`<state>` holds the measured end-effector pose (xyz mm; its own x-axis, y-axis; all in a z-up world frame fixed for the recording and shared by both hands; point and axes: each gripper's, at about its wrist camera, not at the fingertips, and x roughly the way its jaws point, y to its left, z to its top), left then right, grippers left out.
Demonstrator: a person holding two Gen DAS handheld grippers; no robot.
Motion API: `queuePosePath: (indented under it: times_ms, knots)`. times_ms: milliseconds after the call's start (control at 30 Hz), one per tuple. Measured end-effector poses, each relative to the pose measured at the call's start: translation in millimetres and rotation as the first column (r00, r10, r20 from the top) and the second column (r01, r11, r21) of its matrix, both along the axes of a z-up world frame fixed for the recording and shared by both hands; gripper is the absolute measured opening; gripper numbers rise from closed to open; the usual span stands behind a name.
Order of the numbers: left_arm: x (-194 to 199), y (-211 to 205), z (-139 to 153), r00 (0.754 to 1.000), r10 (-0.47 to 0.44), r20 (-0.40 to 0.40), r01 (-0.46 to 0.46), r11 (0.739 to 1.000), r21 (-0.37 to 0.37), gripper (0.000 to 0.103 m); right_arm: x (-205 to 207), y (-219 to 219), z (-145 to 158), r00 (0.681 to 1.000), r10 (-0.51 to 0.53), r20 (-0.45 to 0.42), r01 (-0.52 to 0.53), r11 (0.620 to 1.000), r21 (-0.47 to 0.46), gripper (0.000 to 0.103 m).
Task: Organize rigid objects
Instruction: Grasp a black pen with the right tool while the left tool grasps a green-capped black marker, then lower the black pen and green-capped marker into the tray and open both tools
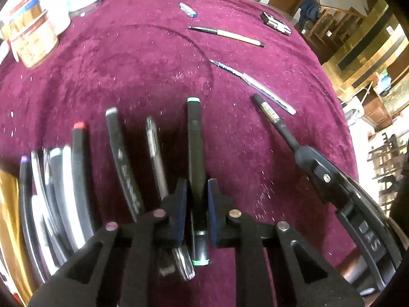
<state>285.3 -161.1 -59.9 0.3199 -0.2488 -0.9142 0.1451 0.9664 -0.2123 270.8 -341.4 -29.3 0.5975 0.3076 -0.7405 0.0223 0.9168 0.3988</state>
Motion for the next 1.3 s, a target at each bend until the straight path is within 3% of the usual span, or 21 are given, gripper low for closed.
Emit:
queuePosePath:
  times_ms: [267,400,633,733,833,1000,1100,1300]
  knots:
    - [-71.3,15.0,37.8,0.997,-0.065,0.038,0.07,0.989,-0.128,0.012,-2.0,12.0,2.2,0.999,0.027,0.027,-0.026,0.999,-0.039,0.008]
    - [-120.6,48.5,63.9,0.995,-0.064,0.075,0.078,0.978,-0.195,0.012,-2.7,22.7,0.8,0.998,0.056,0.033,-0.054,0.996,-0.073,0.008]
    - [-191.1,143.9,94.0,0.989,0.076,0.128,-0.037,0.958,-0.283,0.012,-18.6,57.0,12.1,0.98,0.161,0.116,-0.144,0.98,-0.14,0.008]
    - [-217.1,194.9,110.5,0.969,0.169,0.178,-0.112,0.951,-0.289,0.012,-32.9,77.2,17.8,0.964,0.219,0.149,-0.198,0.969,-0.147,0.008]
    - [-227.5,237.5,123.6,0.945,0.253,0.208,-0.188,0.939,-0.289,0.012,-57.3,99.8,34.9,0.947,0.262,0.185,-0.238,0.961,-0.142,0.008]
    - [-219.3,292.7,131.3,0.905,0.353,0.235,-0.294,0.922,-0.252,0.012,-107.2,166.2,63.1,0.89,0.398,0.223,-0.4,0.916,-0.037,0.008]
    - [-200.0,316.2,127.2,0.903,0.36,0.235,-0.309,0.923,-0.228,0.012,-122.9,206.3,73.5,0.859,0.45,0.243,-0.459,0.888,-0.02,0.008]
    - [-168.0,351.4,98.2,0.917,0.366,0.158,-0.327,0.917,-0.228,0.012,-121.1,262.3,97.0,0.829,0.496,0.258,-0.5,0.864,-0.055,0.008]
